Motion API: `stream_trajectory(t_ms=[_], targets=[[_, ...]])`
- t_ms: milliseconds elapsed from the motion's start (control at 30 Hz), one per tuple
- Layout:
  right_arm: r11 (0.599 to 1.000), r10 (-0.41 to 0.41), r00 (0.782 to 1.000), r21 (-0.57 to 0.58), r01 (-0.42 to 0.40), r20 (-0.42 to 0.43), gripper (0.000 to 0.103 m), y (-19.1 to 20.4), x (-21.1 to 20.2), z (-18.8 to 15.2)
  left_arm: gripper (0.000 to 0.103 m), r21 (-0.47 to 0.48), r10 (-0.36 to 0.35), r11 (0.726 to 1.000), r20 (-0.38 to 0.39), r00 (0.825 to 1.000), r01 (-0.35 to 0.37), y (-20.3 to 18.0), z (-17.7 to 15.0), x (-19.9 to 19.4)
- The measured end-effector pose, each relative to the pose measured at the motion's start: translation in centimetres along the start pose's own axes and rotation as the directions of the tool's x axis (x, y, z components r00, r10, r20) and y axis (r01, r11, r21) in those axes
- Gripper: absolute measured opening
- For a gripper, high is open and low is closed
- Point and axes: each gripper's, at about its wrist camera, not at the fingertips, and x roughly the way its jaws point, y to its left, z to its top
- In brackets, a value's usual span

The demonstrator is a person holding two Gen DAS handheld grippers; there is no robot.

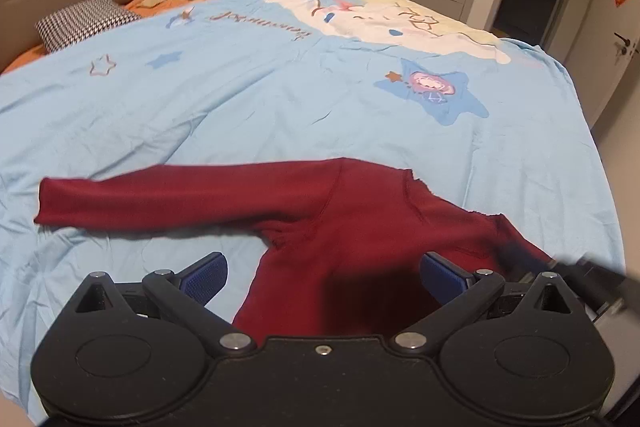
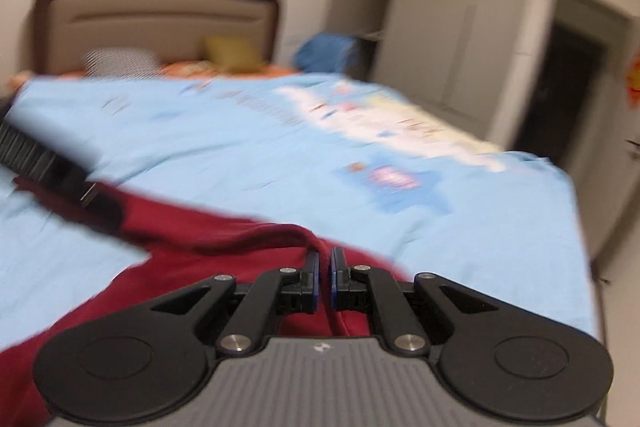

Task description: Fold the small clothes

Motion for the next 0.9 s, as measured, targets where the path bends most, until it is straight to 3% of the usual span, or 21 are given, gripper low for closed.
stream_trajectory(t_ms=[133,333,433,500,600,700,800,900], targets=[[0.994,0.101,0.99,-0.04,-0.105,-0.093,0.006,4.5,2.2,-1.4,0.102,-0.067,-0.061,0.996,-0.048,0.997,0.058,1.2,-1.7,1.9],[0.994,0.105,0.987,0.046,-0.1,-0.124,0.006,4.6,-1.3,-3.2,0.101,-0.225,-0.152,0.968,-0.166,0.974,0.112,2.0,-5.4,4.8],[0.993,0.09,0.989,0.088,-0.08,-0.115,0.006,3.3,-2.3,-3.1,0.1,-0.309,-0.202,0.942,-0.205,0.958,0.133,2.5,-7.3,5.4],[0.991,0.088,0.99,0.11,-0.076,-0.111,0.006,2.9,-3.1,-3.1,0.1,-0.391,-0.256,0.908,-0.228,0.939,0.153,2.8,-8.7,6.0],[0.988,0.091,0.99,0.133,-0.076,-0.108,0.006,2.2,-3.6,-3.2,0.098,-0.556,-0.366,0.808,-0.218,0.904,0.193,3.2,-10.8,6.9],[0.985,0.098,0.99,0.151,-0.082,-0.103,0.006,1.8,-4.3,-3.4,0.098,-0.68,-0.434,0.698,-0.154,0.888,0.224,3.0,-12.3,8.1],[0.983,0.1,0.99,0.165,-0.083,-0.097,0.006,1.2,-4.6,-3.5,0.092,-0.784,-0.456,0.575,-0.069,0.887,0.234,2.7,-13.3,9.4],[0.982,0.107,0.99,0.169,-0.09,-0.096,0.006,0.9,-4.8,-3.7,0.074,-0.857,-0.432,0.458,0.017,0.901,0.236,2.3,-13.7,10.2]])
